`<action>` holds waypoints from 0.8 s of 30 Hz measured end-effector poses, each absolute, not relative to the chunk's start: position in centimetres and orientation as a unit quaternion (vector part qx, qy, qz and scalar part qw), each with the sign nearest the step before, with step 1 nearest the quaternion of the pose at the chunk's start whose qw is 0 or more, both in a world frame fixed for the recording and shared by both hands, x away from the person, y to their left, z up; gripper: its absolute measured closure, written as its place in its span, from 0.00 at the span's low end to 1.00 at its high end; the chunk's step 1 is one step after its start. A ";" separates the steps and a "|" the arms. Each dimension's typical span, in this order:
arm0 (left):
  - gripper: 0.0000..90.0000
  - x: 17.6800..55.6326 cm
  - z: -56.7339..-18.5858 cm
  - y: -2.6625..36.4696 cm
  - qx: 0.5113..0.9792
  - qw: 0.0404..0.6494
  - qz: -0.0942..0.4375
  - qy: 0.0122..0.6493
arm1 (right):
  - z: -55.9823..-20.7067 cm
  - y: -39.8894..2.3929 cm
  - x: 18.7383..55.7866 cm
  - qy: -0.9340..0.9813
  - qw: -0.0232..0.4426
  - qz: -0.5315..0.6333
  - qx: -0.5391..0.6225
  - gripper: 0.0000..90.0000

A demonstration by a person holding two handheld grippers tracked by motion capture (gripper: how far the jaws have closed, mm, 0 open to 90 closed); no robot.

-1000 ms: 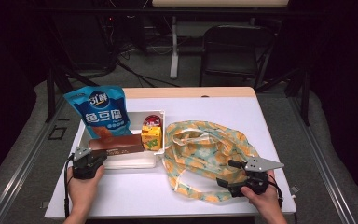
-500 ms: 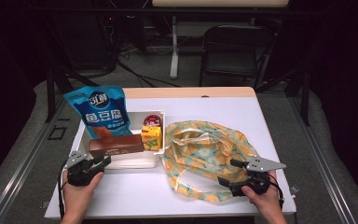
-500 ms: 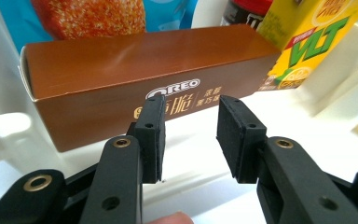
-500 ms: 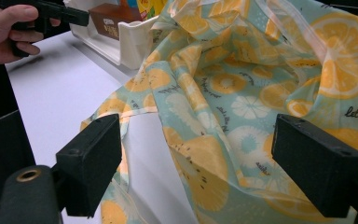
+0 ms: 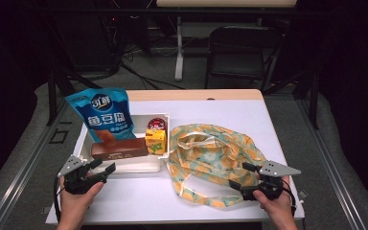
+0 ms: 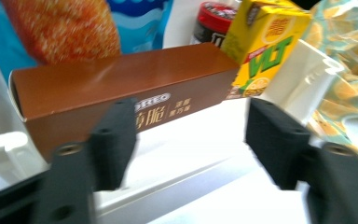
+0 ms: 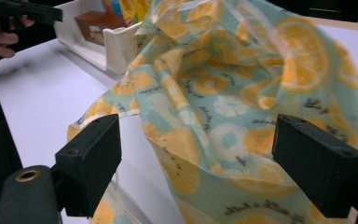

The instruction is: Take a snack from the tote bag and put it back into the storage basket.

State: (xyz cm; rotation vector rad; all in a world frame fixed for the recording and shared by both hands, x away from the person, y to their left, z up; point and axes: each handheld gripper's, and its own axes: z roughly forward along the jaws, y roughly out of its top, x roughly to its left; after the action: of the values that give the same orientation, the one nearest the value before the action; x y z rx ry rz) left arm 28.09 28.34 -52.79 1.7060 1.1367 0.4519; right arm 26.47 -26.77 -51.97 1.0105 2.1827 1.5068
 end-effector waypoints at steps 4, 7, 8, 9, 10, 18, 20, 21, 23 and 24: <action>0.07 27.4 -52.6 28.2 0.725 0.507 0.172 0.433 | -51.8 -27.8 26.2 0.752 0.165 0.525 0.362 0.17; 0.00 27.0 -52.5 28.7 0.730 0.520 0.167 0.412 | -51.8 -28.6 26.0 0.747 0.173 0.524 0.371 0.16; 0.00 27.0 -52.4 28.9 0.724 0.520 0.171 0.420 | -51.8 -28.8 26.0 0.746 0.177 0.522 0.373 0.16; 0.00 26.9 -52.4 29.1 0.721 0.519 0.174 0.426 | -51.7 -29.1 25.9 0.746 0.180 0.520 0.375 0.15; 0.00 26.9 -52.4 29.4 0.718 0.519 0.170 0.431 | -51.7 -29.4 25.9 0.745 0.187 0.516 0.379 0.14; 0.00 25.6 -53.2 32.0 0.712 0.515 0.174 0.444 | -52.2 -31.7 26.0 0.728 0.199 0.504 0.420 0.01; 0.00 25.6 -53.3 32.3 0.704 0.522 0.173 0.450 | -52.2 -32.0 26.1 0.724 0.199 0.507 0.423 0.00; 0.00 25.7 -53.3 32.3 0.701 0.526 0.171 0.450 | -52.2 -32.0 26.1 0.723 0.200 0.507 0.424 0.00; 0.00 25.7 -53.3 32.1 0.700 0.526 0.171 0.451 | -52.2 -32.0 26.1 0.724 0.202 0.505 0.424 0.00; 0.00 25.7 -53.3 32.0 0.705 0.522 0.174 0.447 | -52.2 -32.0 26.0 0.724 0.203 0.505 0.424 0.00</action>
State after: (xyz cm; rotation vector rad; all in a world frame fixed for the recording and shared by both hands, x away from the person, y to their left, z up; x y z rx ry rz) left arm 25.70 31.96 -53.30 1.6891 1.0716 0.4168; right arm 26.04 -31.95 -52.17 1.1828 2.0208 1.4087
